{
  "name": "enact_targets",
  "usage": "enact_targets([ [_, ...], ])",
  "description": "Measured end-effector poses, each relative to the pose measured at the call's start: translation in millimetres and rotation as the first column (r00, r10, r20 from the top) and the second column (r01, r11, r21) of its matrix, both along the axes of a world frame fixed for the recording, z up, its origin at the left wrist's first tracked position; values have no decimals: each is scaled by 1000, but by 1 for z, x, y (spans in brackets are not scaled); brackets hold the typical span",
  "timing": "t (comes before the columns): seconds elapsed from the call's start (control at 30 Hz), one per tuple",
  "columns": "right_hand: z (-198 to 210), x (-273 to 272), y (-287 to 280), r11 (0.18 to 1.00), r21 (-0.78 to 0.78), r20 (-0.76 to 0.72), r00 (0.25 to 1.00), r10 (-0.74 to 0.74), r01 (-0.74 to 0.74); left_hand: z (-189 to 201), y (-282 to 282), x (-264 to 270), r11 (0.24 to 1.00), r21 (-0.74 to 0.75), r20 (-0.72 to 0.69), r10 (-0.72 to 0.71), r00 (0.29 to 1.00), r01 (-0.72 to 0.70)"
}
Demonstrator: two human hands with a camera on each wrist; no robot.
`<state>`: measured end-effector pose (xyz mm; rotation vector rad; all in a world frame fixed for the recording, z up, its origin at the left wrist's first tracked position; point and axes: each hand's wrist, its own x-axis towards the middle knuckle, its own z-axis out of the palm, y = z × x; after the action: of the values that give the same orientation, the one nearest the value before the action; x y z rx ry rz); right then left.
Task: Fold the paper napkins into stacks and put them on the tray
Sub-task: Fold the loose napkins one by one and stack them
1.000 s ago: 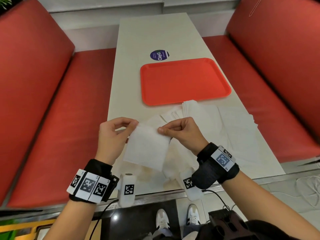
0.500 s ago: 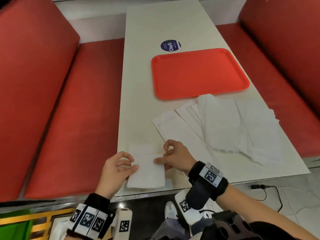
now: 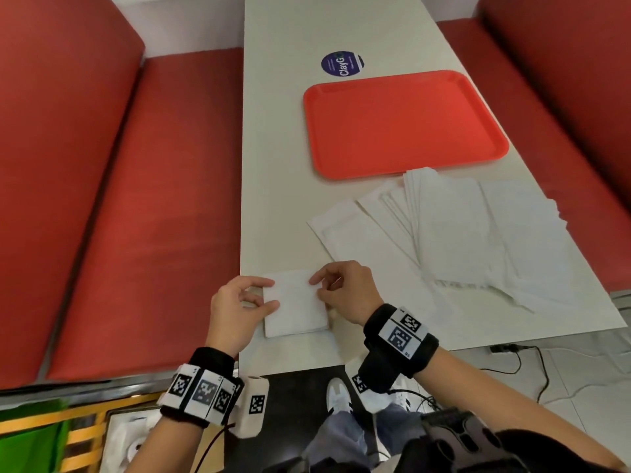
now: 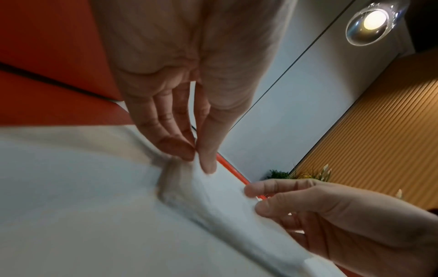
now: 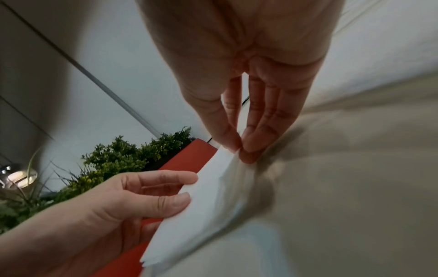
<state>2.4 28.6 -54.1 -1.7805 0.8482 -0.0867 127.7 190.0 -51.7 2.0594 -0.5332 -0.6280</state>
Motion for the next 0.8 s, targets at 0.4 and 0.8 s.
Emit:
enact_targets([
  [0.4, 11, -13, -15, 987, -151, -41, 998, 54, -59, 6, -8, -35, 577, 604, 235, -788, 569, 550],
  [0.8, 37, -102, -145, 895, -292, -18, 933, -358, 338, 31, -67, -39, 590, 663, 168, -717, 677, 461],
])
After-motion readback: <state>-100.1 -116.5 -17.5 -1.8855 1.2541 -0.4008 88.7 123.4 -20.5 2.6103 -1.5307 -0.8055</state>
